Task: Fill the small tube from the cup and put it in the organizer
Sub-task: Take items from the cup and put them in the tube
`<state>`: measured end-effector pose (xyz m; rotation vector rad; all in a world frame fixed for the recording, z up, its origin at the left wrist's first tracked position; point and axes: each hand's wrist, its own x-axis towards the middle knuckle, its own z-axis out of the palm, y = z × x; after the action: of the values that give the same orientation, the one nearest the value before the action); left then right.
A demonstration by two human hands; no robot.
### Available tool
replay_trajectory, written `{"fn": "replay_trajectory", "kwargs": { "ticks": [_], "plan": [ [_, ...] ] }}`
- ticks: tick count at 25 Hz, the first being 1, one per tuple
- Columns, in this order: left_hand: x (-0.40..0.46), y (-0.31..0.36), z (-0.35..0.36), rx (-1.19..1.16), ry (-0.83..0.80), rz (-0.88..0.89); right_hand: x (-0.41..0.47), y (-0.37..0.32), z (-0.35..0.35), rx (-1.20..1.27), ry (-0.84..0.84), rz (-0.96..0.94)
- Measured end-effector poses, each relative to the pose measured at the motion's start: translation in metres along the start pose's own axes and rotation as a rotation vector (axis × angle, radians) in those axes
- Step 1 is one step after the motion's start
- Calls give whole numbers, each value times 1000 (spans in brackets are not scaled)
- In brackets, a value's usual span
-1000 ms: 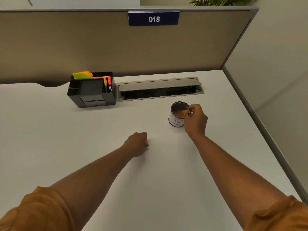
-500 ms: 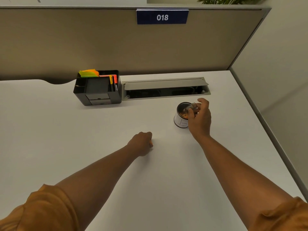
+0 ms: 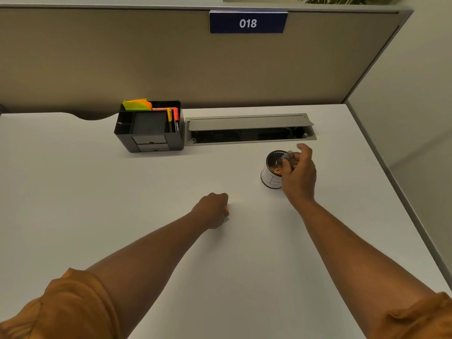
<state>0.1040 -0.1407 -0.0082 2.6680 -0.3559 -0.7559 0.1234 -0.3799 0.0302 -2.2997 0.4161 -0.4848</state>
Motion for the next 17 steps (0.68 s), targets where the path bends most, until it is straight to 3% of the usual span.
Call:
{"fn": "replay_trajectory", "kwargs": {
  "ticks": [17],
  "plan": [
    [-1,0,-2,-10,-7,2,1,2,2,-32,-32,-43]
  ]
}}
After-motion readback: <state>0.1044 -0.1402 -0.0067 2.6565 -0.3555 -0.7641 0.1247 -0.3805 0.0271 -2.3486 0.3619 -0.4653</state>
